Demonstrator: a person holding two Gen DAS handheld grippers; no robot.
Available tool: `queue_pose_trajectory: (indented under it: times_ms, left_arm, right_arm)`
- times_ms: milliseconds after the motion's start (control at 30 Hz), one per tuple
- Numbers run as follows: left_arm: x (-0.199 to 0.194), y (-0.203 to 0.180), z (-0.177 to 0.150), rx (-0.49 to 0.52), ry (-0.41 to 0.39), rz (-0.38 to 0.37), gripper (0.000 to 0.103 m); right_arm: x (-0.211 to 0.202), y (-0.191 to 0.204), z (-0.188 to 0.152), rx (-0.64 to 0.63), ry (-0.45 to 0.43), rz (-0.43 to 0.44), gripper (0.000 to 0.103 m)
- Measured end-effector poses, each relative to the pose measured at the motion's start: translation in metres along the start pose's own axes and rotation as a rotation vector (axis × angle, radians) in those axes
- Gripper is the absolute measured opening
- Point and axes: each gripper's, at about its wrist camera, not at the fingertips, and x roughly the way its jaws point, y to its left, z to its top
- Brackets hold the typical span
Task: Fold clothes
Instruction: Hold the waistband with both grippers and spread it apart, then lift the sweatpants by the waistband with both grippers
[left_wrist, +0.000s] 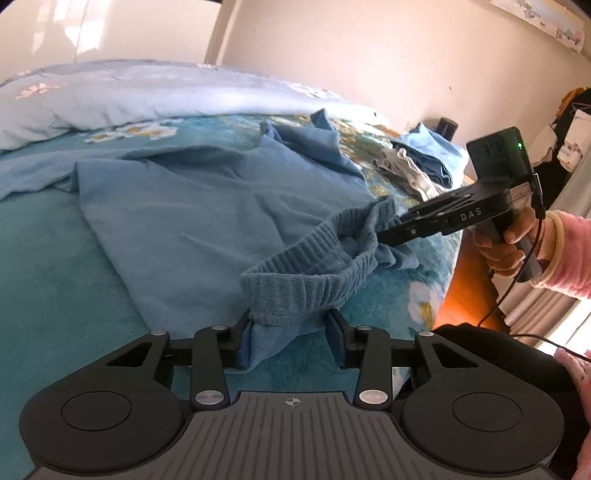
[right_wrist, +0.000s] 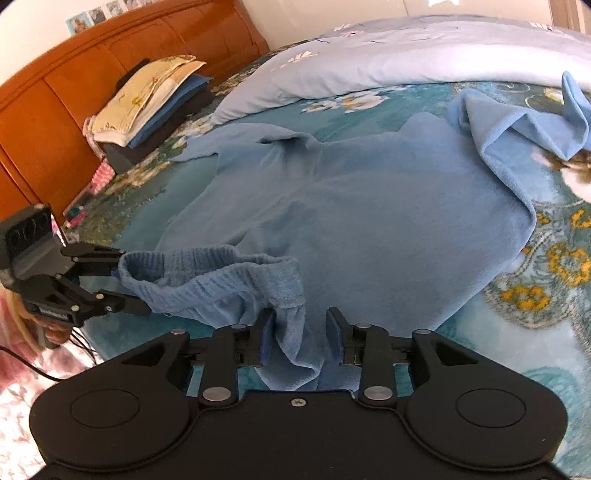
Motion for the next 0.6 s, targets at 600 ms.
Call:
queue_pose_trajectory:
  times_ms: [600]
  left_arm:
    - [-0.018,-0.033,0.032,-0.058,-0.180,0.312,0.018]
  right_arm:
    - [-0.020,0.038,0.026,-0.079,-0.205,-0.212,0.004]
